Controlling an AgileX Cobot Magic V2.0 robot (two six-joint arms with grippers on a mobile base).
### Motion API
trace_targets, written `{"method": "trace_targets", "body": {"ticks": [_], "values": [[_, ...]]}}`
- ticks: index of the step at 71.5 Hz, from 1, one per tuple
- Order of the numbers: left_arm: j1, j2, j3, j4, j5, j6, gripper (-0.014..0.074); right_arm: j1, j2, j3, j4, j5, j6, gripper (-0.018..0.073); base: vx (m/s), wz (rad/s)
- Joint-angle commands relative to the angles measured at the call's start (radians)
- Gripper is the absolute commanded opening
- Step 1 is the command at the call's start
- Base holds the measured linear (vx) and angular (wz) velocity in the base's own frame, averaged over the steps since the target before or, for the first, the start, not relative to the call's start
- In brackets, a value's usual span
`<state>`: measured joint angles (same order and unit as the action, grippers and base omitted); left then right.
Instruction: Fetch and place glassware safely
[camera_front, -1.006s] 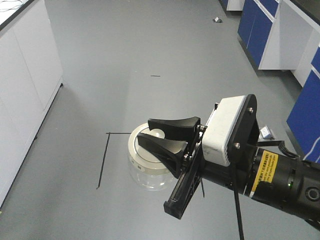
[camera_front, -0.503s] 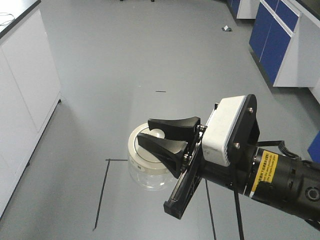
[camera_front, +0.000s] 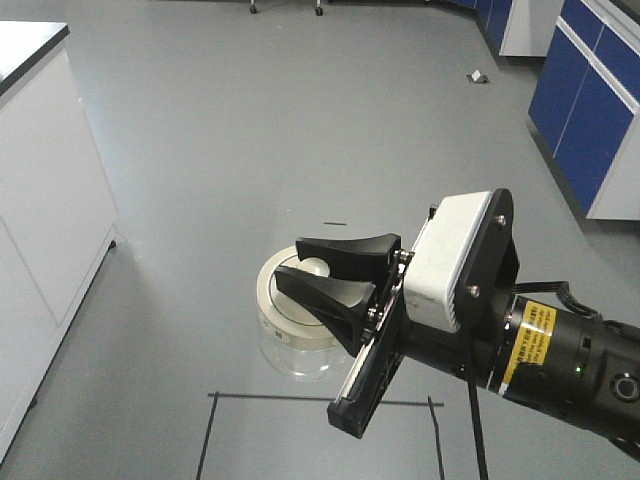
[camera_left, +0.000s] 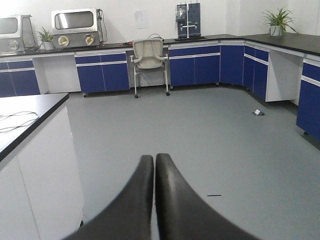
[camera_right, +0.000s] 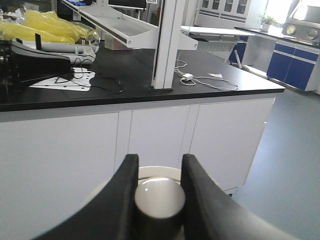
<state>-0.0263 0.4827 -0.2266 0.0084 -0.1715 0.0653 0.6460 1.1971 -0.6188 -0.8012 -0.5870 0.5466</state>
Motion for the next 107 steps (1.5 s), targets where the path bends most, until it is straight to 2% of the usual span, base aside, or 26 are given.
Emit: {"method": "trace_targets", "body": {"ticks": [1, 107], "values": [[0.000, 0.001, -0.029, -0.008, -0.071, -0.008, -0.0007, -0.001, -0.029, -0.029, 0.033, -0.084, -0.003, -0.0003, 0.47, 0.04], [0.000, 0.001, -0.029, -0.008, -0.071, -0.008, -0.0007, -0.001, -0.029, -0.029, 0.033, -0.080, -0.003, -0.0003, 0.49, -0.03]]}}
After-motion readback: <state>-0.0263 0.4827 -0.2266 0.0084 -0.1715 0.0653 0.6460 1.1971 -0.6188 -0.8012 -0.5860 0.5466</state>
